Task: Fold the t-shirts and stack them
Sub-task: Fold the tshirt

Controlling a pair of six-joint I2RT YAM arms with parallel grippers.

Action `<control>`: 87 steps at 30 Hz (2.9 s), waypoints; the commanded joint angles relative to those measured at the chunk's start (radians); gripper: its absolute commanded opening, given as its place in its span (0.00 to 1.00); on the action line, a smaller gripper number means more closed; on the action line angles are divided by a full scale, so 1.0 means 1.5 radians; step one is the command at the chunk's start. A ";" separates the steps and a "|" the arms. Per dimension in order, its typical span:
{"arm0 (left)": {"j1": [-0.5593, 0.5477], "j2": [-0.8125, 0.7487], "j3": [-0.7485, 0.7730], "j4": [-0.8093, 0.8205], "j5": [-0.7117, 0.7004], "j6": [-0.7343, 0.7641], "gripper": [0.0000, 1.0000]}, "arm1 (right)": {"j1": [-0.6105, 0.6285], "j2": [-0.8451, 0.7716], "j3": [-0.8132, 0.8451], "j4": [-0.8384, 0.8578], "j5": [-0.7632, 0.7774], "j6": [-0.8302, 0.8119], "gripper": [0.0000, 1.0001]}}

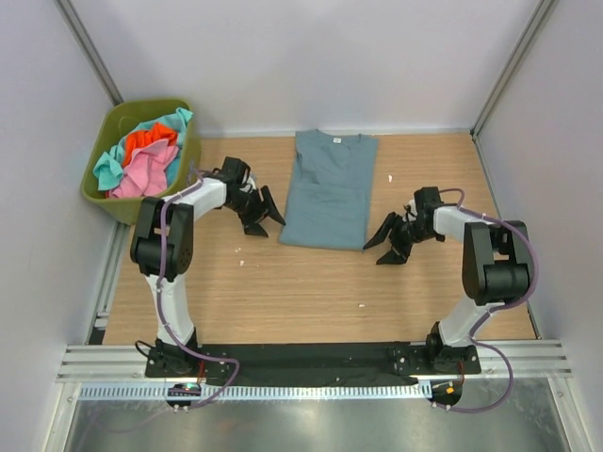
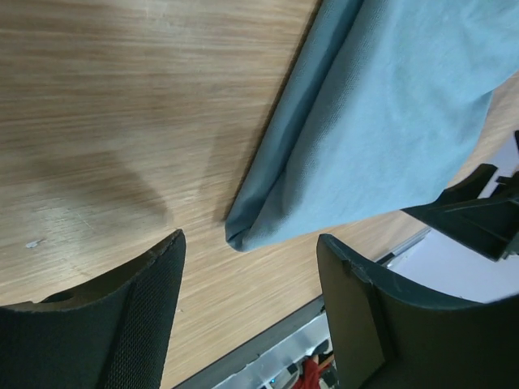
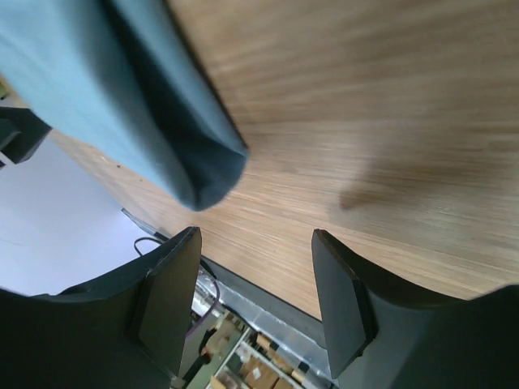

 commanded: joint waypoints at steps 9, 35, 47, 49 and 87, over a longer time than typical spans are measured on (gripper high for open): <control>-0.014 0.028 -0.009 0.047 0.056 -0.048 0.71 | 0.033 0.059 0.027 0.069 -0.022 0.045 0.63; -0.044 0.035 -0.037 0.038 0.047 -0.068 0.00 | 0.052 0.033 0.013 0.083 -0.037 0.057 0.10; -0.075 -0.170 -0.109 0.051 0.072 -0.074 0.00 | 0.051 -0.136 0.017 -0.028 -0.046 0.003 0.01; -0.079 -0.192 -0.119 0.053 0.070 -0.068 0.00 | 0.052 -0.162 0.017 -0.042 -0.044 -0.006 0.02; -0.013 0.242 0.577 0.059 -0.141 0.197 0.95 | -0.004 0.219 0.494 0.159 -0.012 -0.008 0.65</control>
